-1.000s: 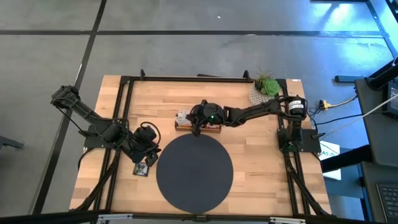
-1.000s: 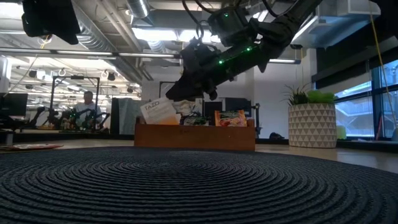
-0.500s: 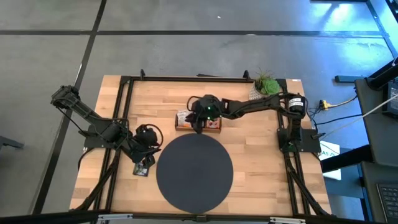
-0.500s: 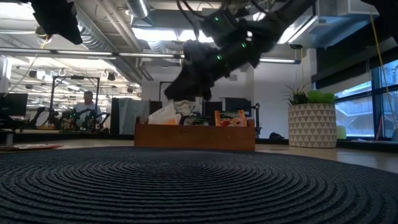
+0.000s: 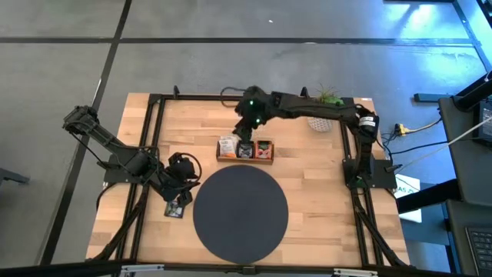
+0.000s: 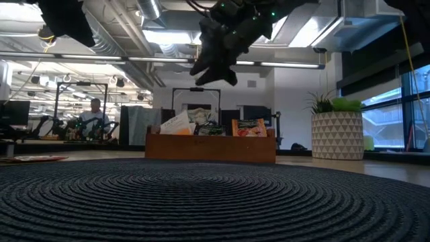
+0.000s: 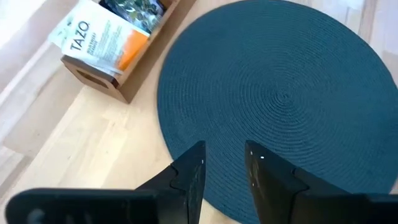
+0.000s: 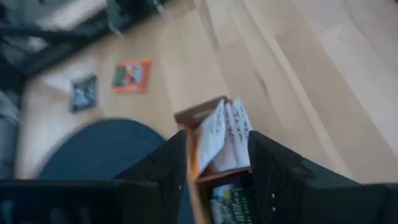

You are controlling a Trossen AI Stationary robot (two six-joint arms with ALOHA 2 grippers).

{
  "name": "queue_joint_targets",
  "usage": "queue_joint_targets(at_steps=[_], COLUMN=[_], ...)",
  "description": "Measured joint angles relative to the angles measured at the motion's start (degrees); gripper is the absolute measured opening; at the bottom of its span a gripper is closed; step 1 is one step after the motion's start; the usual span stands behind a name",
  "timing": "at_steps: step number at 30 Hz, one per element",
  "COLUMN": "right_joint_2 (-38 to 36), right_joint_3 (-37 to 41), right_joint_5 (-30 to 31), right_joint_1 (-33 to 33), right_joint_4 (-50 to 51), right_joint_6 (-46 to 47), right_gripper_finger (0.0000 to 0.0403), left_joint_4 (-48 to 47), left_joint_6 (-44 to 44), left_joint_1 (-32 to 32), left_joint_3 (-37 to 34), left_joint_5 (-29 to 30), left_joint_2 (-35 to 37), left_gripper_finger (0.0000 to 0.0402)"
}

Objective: Pick & Place Tea
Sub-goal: Put the white tea bag into the left of the wooden organizer

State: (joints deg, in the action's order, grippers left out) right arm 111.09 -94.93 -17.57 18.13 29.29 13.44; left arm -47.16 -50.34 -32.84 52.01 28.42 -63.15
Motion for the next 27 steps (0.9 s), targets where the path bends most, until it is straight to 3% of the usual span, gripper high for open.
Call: queue_joint_targets(at_steps=[13, 21, 27], right_joint_2=[6.7, 8.5, 8.9], right_joint_3=[0.0, 0.0, 0.0], right_joint_5=[-17.0, -9.8, -9.5], right_joint_1=[2.1, 1.9, 1.7], right_joint_4=[-3.8, -6.0, -6.0], right_joint_6=[9.4, 4.3, 5.9], right_gripper_finger=[0.0147, 0.0147, 0.0147], left_joint_4=[0.0, 0.1, 0.2], left_joint_6=[0.0, -1.5, -1.6], left_joint_1=[0.0, -0.1, -0.2], left_joint_3=[0.0, 0.0, 0.0], left_joint_5=[4.0, 3.5, 3.5], left_joint_2=[0.0, 0.0, 0.0], left_gripper_finger=[0.0106, 0.0109, 0.0106])
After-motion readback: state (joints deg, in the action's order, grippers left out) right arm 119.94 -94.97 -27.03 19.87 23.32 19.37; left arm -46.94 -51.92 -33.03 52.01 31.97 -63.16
